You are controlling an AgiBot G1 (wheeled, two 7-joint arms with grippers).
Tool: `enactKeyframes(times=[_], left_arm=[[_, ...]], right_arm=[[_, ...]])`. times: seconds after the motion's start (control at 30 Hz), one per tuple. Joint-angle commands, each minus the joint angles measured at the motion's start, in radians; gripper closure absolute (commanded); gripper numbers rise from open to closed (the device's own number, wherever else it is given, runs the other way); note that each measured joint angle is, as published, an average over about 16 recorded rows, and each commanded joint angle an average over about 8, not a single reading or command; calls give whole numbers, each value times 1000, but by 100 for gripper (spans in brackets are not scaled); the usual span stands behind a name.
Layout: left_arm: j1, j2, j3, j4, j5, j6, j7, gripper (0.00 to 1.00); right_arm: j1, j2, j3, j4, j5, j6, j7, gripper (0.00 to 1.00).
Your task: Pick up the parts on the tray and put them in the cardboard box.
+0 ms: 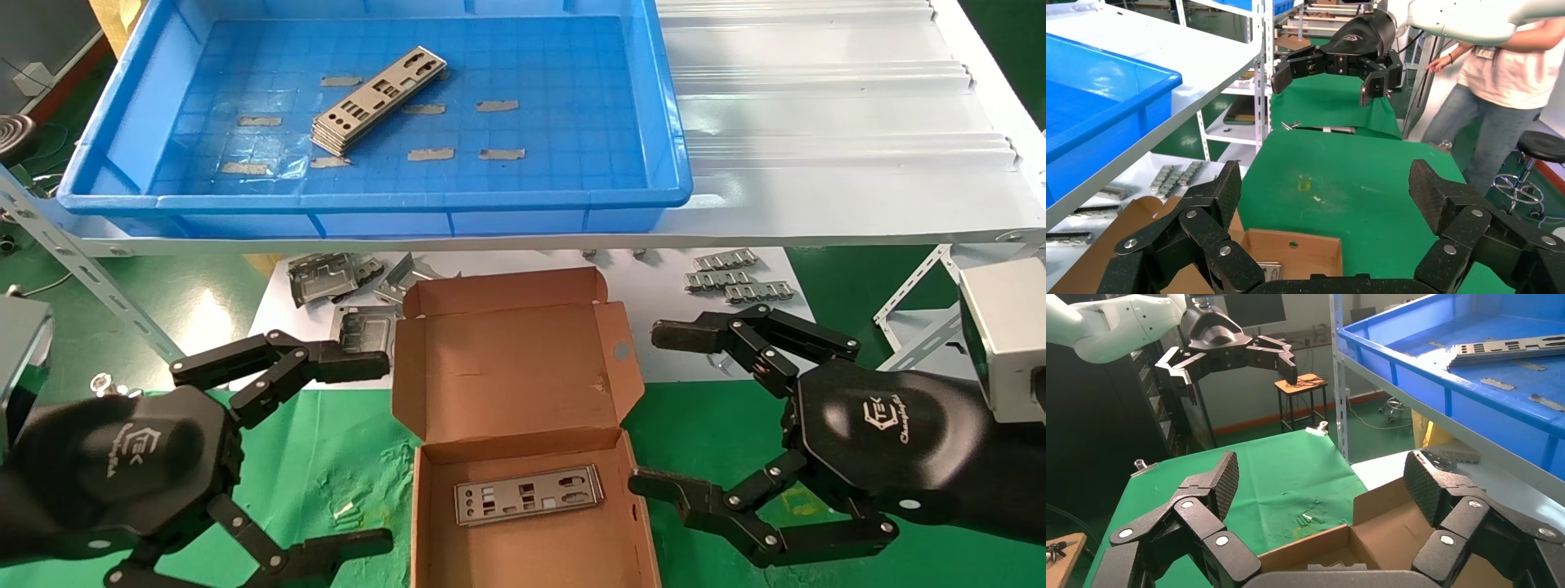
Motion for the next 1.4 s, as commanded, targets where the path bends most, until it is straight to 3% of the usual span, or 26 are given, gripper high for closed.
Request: enactKeyframes(times=[0.03,1.4], left_arm=[[0,0,0,0,0,0,0,0],[0,0,0,0,0,0,0,0]], right_arm=[[0,0,0,0,0,0,0,0],[0,0,0,0,0,0,0,0]])
